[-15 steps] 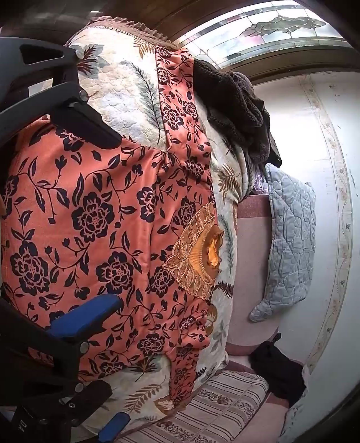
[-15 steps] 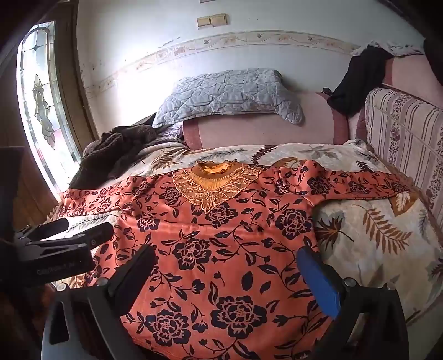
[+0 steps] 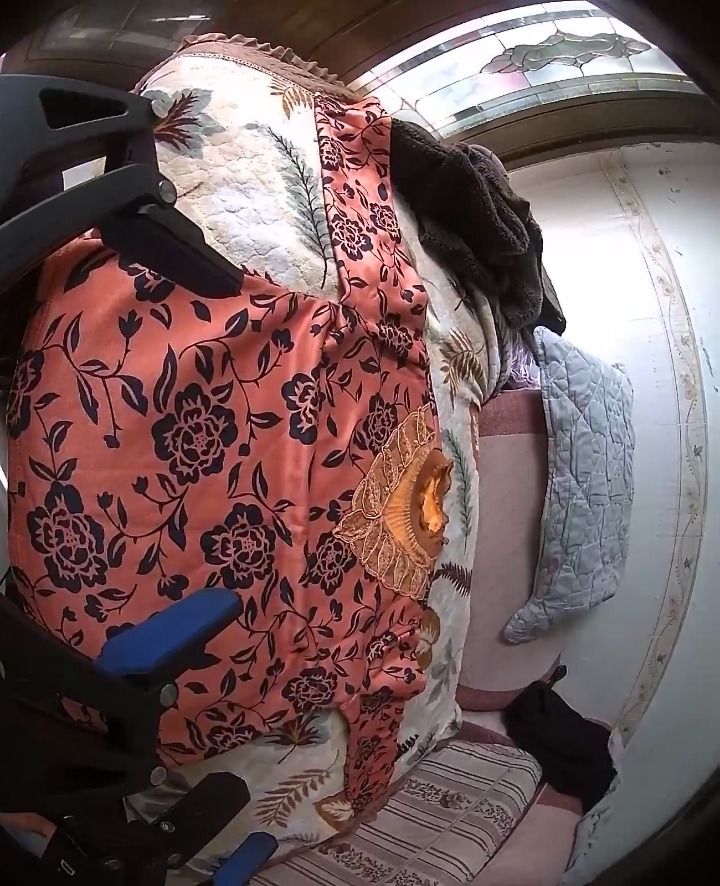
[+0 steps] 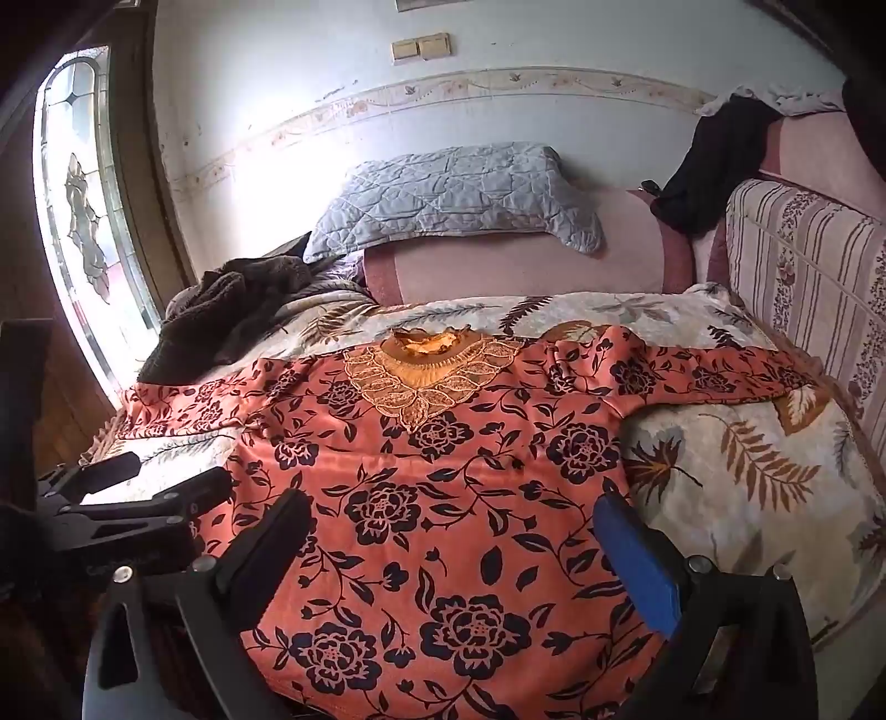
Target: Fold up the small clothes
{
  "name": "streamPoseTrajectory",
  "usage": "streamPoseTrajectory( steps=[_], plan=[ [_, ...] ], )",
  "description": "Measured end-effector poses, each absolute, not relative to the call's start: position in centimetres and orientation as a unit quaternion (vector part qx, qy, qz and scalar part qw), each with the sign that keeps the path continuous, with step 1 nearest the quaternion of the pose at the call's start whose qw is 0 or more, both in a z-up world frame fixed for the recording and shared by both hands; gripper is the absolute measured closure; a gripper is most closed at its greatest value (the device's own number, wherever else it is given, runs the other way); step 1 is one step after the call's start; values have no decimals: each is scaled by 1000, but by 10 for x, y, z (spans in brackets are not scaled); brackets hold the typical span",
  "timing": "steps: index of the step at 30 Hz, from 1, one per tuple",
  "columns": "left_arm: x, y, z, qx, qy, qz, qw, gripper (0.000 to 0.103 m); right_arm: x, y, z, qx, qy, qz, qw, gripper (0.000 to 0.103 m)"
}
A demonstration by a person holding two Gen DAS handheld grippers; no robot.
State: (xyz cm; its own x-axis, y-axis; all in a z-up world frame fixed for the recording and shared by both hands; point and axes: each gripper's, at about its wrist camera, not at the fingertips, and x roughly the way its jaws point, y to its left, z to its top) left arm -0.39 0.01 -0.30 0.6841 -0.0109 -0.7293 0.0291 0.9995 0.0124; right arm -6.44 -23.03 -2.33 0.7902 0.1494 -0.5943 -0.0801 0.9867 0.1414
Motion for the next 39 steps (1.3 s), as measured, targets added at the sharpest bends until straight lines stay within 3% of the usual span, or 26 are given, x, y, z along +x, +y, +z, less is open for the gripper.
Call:
streamPoseTrajectory(
  steps=[39],
  plan=[
    [-5,10,-14,9,397,17,918,0,-52,-222,-23,40,330,27,943,0]
  ],
)
